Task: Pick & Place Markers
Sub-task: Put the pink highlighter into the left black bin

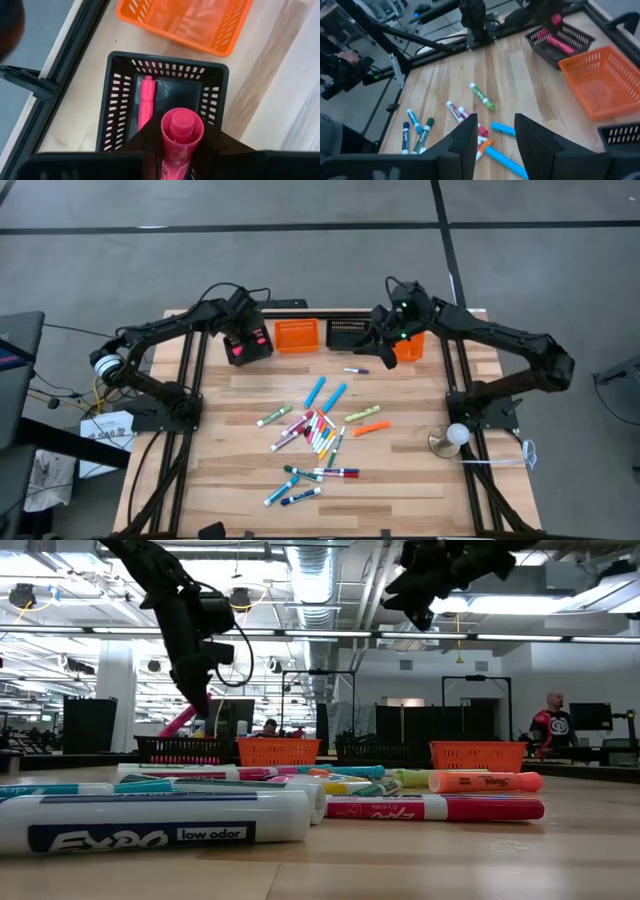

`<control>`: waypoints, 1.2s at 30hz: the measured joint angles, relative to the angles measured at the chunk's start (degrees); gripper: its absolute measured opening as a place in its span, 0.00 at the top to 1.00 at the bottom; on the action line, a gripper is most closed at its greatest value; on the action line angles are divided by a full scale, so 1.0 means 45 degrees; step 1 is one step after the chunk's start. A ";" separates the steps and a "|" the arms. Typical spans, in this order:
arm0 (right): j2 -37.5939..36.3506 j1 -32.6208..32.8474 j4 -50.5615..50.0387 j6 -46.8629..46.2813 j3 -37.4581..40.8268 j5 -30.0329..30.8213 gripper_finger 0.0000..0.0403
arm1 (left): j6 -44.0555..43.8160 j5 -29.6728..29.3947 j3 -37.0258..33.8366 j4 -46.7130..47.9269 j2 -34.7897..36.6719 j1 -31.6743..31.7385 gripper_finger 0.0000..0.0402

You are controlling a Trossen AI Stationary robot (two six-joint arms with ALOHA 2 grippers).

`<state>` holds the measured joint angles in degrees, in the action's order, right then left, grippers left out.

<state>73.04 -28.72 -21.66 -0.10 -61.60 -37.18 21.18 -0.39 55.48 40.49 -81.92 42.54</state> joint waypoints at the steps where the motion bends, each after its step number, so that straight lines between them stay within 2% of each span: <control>1: -0.0129 0.0002 0.0221 -0.0108 0.0195 0.0055 0.70 | 0.0014 -0.0014 0.0000 0.0072 -0.0006 0.0000 0.85; 14: -0.0365 0.0639 0.0300 -0.0233 0.0499 0.0309 0.70 | 0.0570 -0.0395 -0.0005 0.0046 -0.0198 0.0000 0.85; 24: -0.0356 0.0893 0.0304 -0.0297 0.0499 0.0308 0.70 | 0.0754 -0.0867 -0.0010 -0.0466 -0.1547 0.0027 0.85; 36: -0.0351 0.0857 0.0299 -0.0316 0.0499 0.0329 0.70 | 0.0769 -0.0615 -0.0010 -0.0773 -0.1842 0.0049 0.85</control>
<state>71.46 -24.86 -20.32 -1.52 -59.35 -35.70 24.64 -3.16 55.44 37.01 -90.21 42.76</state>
